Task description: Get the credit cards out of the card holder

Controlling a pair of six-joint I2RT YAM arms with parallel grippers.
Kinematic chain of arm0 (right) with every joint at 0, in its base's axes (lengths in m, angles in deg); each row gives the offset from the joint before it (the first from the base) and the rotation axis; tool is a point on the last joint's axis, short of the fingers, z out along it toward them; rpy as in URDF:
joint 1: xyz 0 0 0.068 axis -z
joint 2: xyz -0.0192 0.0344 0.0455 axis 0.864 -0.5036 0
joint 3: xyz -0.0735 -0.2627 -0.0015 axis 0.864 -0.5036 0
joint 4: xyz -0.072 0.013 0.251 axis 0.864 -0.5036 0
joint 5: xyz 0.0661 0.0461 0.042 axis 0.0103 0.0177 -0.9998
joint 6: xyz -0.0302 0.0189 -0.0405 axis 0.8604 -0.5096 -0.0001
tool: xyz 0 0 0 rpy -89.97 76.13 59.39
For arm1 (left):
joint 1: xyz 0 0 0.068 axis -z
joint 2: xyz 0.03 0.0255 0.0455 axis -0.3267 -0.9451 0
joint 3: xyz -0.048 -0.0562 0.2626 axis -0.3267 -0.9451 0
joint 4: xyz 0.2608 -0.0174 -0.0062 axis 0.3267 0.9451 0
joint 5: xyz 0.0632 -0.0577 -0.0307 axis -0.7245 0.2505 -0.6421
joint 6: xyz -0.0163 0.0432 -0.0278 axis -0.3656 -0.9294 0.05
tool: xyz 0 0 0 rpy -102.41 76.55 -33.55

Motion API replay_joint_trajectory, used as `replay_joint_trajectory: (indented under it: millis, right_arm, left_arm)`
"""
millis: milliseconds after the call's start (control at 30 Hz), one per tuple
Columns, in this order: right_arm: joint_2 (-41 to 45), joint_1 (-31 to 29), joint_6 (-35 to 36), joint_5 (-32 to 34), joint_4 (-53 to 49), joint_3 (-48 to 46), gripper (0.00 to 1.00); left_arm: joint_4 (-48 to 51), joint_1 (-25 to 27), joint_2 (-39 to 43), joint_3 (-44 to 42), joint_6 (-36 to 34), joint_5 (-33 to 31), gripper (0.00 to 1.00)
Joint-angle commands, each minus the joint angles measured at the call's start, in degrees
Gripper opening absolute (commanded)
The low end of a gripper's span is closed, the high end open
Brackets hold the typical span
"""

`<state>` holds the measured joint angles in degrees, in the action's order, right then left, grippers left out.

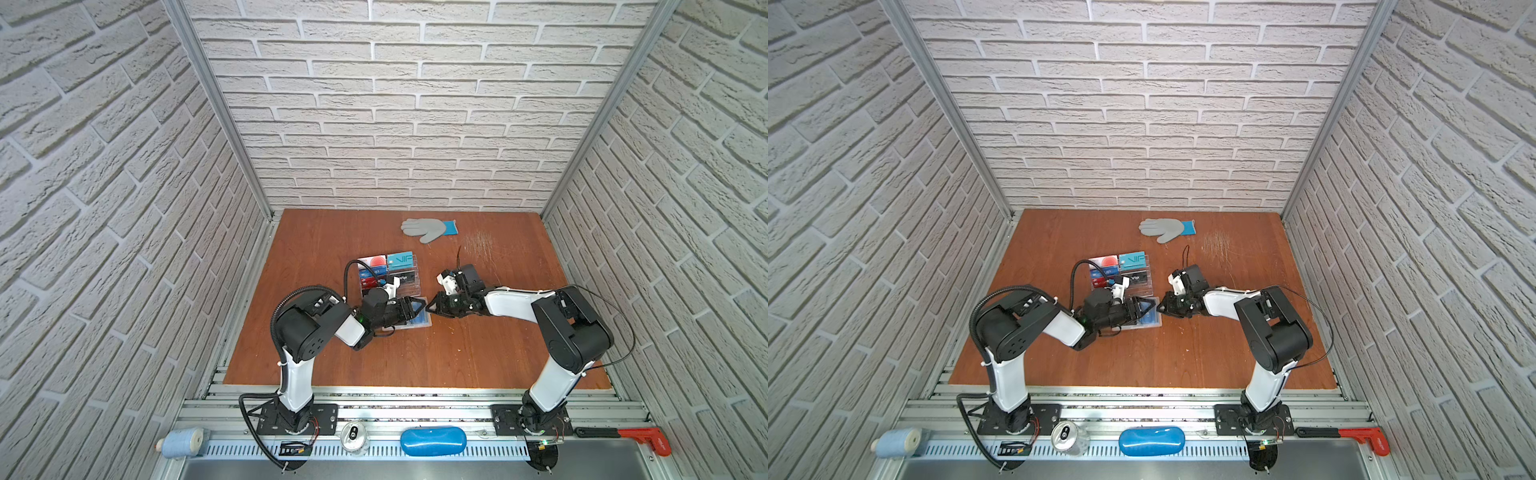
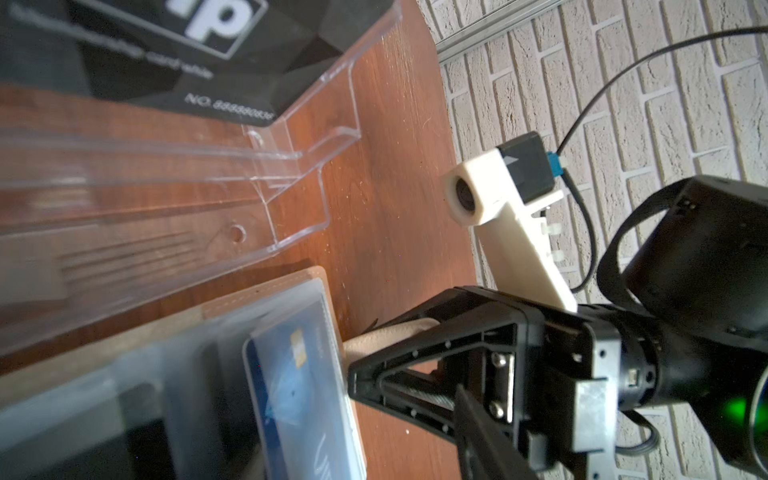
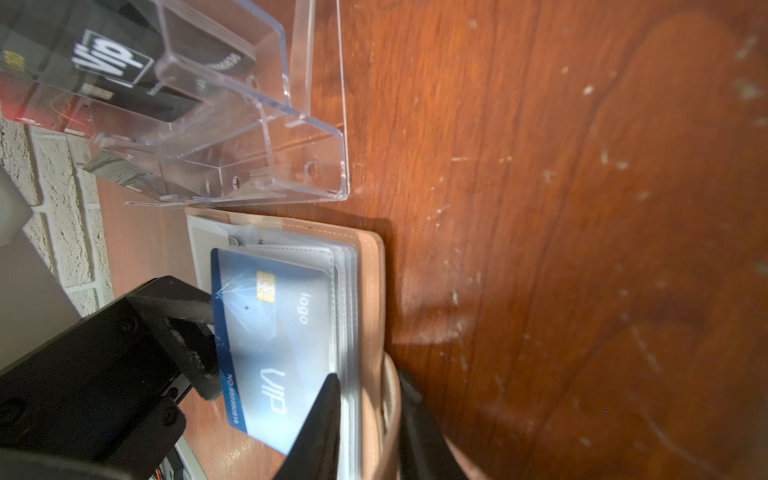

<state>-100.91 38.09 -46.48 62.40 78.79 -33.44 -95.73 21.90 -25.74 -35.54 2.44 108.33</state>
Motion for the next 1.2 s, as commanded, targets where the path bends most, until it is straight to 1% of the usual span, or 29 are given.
replay_joint_trajectory:
  millis: [0,133,267,300,367,433,733,967,1167]
  right_arm:
    - [1.6,0.7,0.6,2.4,-1.9,-1.4,0.26]
    - [1.7,0.8,0.9,3.6,-2.6,-1.3,0.26]
    - [0.1,0.8,0.2,2.5,-1.8,-1.2,0.23]
    - [-0.2,0.8,0.0,2.3,-1.5,-1.2,0.22]
    - [-0.5,0.7,-0.4,2.0,-0.9,-1.3,0.16]
    - [-0.7,0.6,-0.5,2.0,-0.7,-1.4,0.14]
    - [-2.1,0.4,-1.9,0.4,1.5,-1.7,0.11]
    - [-3.1,0.4,-3.0,-1.2,3.0,-1.9,0.09]
    - [-2.5,0.4,-2.8,-1.0,2.5,-1.9,0.09]
  left_arm:
    - [0.7,0.7,-1.2,0.1,-1.4,1.1,0.60]
    - [1.3,0.7,-1.0,0.4,-1.8,1.4,0.60]
    - [2.7,0.8,-1.0,0.9,-2.2,1.9,0.60]
    - [2.9,0.8,-1.0,0.9,-2.3,1.8,0.60]
    - [3.0,0.9,-1.0,1.1,-2.3,1.9,0.61]
    - [3.1,1.1,-1.3,1.3,-2.3,2.3,0.61]
    - [4.2,2.2,-2.5,3.2,-2.1,2.6,0.61]
    - [2.8,2.9,-3.6,3.9,-0.9,2.3,0.61]
    - [1.6,2.9,-4.3,3.6,-0.2,2.5,0.61]
